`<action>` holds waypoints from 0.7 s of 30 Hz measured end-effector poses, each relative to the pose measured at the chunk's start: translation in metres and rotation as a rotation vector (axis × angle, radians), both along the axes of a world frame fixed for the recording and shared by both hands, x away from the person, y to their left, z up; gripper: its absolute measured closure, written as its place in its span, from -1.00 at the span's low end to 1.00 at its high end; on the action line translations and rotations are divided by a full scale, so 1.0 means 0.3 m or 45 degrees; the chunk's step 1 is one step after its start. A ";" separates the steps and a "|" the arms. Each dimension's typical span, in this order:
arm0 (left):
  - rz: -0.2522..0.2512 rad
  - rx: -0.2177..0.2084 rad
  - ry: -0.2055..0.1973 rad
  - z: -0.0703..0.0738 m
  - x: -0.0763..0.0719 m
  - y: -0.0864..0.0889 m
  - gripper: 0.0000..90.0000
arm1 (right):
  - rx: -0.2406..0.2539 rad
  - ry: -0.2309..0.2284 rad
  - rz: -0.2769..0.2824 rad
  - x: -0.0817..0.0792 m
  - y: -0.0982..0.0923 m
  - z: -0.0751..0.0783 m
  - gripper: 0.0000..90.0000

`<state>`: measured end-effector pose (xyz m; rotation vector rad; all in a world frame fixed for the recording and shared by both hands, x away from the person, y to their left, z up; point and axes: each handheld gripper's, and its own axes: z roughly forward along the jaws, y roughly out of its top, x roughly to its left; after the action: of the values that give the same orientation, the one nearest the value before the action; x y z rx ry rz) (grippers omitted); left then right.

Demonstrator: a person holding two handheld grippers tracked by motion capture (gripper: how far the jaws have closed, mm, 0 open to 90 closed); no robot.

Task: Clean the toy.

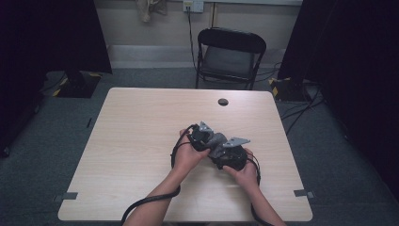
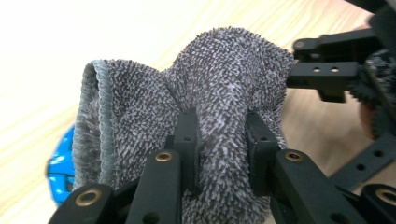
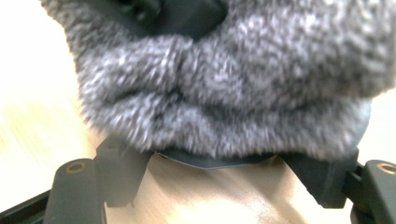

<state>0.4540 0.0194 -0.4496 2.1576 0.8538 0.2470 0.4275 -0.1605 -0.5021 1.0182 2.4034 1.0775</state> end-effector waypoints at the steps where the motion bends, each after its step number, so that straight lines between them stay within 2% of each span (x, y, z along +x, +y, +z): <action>1: 0.006 -0.003 -0.004 0.000 0.006 0.001 0.59 | 0.000 0.000 0.000 0.000 0.000 0.000 -0.42; 7: 0.037 0.009 -0.002 0.003 0.027 0.007 0.58 | 0.000 0.000 0.000 0.000 0.000 0.000 -0.42; 8: 0.040 0.029 -0.011 0.005 0.032 0.011 0.58 | 0.000 0.000 0.000 0.000 0.000 0.000 -0.42; 12: 0.047 0.030 -0.017 0.002 0.041 0.018 0.58 | 0.000 0.000 0.000 0.000 0.000 0.000 -0.42; 13: 0.052 0.045 -0.020 0.002 0.045 0.024 0.58 | -0.001 0.000 0.000 0.000 0.000 0.000 -0.42; 21: 0.092 0.041 -0.021 -0.003 0.070 0.051 0.58 | 0.000 0.000 0.000 0.000 0.000 0.000 -0.42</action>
<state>0.4751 0.0346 -0.4506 2.1541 0.9248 0.3167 0.4275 -0.1605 -0.5021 1.0178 2.4033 1.0772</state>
